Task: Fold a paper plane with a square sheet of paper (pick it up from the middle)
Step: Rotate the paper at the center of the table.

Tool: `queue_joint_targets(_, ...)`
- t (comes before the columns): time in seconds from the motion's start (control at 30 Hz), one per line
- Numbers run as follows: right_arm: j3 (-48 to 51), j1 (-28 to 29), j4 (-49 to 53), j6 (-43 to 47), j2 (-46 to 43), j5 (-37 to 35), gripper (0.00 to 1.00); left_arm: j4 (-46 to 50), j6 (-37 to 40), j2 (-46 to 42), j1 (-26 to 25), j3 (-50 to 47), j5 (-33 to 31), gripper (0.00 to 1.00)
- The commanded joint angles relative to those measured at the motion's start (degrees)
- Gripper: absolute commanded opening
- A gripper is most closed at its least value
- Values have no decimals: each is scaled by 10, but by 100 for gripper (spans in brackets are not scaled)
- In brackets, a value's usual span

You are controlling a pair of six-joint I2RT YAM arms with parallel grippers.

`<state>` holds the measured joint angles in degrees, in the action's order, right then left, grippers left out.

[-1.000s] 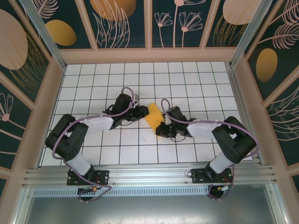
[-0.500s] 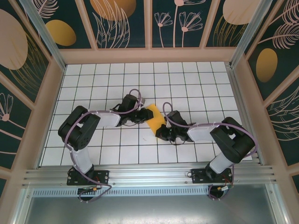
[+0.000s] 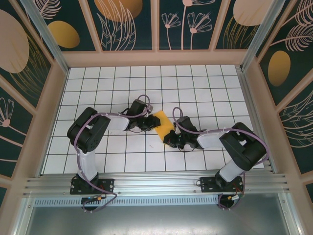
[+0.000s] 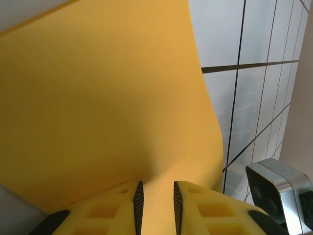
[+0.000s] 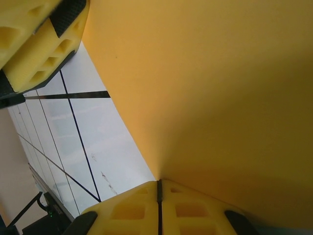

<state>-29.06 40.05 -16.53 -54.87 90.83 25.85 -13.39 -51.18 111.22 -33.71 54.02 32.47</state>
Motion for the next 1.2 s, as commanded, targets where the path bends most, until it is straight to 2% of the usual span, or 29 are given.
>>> queue_joint_targets(0.0,41,1,45,-35,2,-5,10,37,42,43,-3,14,-54,26)
queue_joint_targets(0.23,54,20,14,-75,-18,1,12,75,77,61,-3,50,-60,25)
queue_joint_targets(0.33,39,24,20,-63,-47,-5,14,87,99,60,-3,57,-66,25)
queue_joint_targets(0.4,16,21,56,-39,-77,-32,15,93,117,63,-4,63,-64,25)
queue_joint_targets(0.53,-12,-13,134,15,-138,-95,20,112,171,75,-4,87,-53,26)
queue_joint_targets(0.63,-7,-72,169,53,-174,-124,28,139,227,87,-3,118,-41,26)
queue_joint_targets(0.8,-14,-153,163,136,-166,-60,39,212,328,106,-4,184,-39,25)
queue_joint_targets(0.9,-37,-161,172,168,-128,-35,41,244,365,90,-3,206,-40,30)
queue_joint_targets(1.0,-53,-161,162,184,-97,-4,42,257,375,56,-4,220,-37,34)
queue_joint_targets(1.17,-69,-161,136,192,-58,19,43,233,335,2,-3,206,-25,38)
